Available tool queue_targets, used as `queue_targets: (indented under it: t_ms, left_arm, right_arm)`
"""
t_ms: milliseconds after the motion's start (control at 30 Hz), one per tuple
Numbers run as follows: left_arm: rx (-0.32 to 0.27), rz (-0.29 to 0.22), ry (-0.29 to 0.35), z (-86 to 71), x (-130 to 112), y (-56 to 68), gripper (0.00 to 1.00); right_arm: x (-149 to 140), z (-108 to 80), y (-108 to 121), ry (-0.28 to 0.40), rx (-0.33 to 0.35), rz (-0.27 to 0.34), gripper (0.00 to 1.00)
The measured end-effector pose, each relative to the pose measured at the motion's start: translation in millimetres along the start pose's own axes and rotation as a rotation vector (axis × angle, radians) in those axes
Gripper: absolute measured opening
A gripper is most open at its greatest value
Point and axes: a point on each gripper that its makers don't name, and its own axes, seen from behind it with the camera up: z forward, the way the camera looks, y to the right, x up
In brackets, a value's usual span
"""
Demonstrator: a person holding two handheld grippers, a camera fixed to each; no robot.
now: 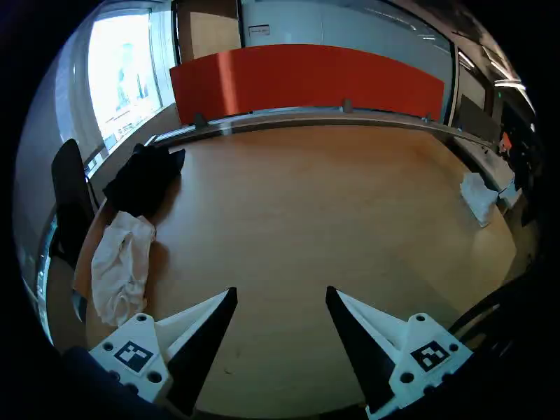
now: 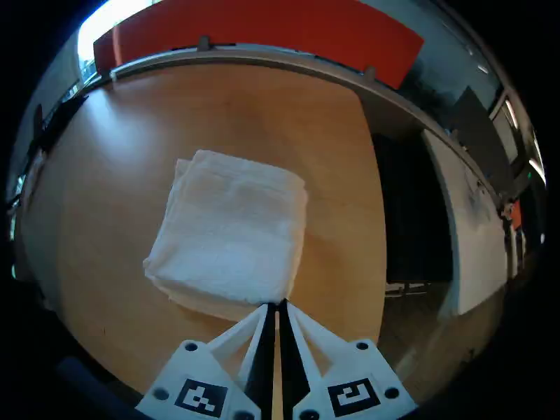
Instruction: Fold towel
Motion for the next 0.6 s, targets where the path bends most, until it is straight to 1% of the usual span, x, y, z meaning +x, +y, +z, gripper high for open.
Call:
queue_targets:
  t_ms: [200, 433, 500, 600]
  left_arm:
    - [-0.001, 0.003, -0.001, 1.5, 0, 0.9, 0.94]
    - [-0.009, 0.000, 0.003, 3.1, 2, 2.2, 0.94]
    - [-0.011, -0.002, 0.004, 3.7, 3, 1.7, 0.94]
    - [-0.011, -0.004, 0.007, 4.6, 3, -0.2, 0.94]
  right_arm:
    - [1, 2.8, -1, 0.010, -0.010, 0.018, 0.04]
    - [-5, 3.9, -7, 0.008, -0.019, 0.039, 0.09]
    - [-7, 3.7, -9, 0.006, -0.020, 0.043, 0.14]
    - [-11, 2.8, -12, 0.009, -0.025, 0.051, 0.28]
